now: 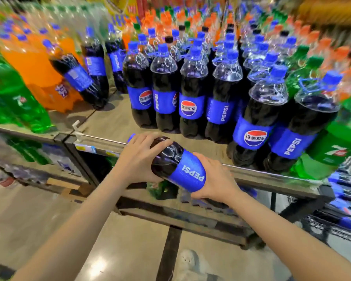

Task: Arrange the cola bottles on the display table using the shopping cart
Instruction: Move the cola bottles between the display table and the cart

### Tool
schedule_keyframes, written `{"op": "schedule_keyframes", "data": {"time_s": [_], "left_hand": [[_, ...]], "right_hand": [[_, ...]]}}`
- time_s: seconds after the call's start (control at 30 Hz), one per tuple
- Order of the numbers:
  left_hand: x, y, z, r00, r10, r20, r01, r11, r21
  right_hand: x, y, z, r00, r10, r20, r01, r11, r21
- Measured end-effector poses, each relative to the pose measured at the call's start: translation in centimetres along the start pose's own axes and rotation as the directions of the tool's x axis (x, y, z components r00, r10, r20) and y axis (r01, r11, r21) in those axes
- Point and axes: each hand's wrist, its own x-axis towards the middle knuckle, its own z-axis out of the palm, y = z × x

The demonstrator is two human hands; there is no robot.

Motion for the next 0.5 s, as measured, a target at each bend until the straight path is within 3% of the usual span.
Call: {"op": "schedule_keyframes", "data": {"time_s": [0.27,0.4,0.5], "left_hand": [[10.8,-5.9,-3.8,0.978,0.148,-0.143,-0.126,0.98,0.153],[13.8,-7.2,-3.1,0.963,0.194,-0.189,-0.158,0.97,0.187],[14.6,-8.0,-1.2,0.967,0.225,-0.121,-0.2,0.961,0.189]], "right_hand": [[9.1,0.1,-6.3,0.955,-0.032,-0.295,0.025,0.999,-0.029],[12.3,1.5,-6.2,0.952,0.006,-0.305,0.006,0.999,0.039],[13.5,2.4,-4.3,0.964,0.047,-0.261,-0.029,0.997,0.076]]}}
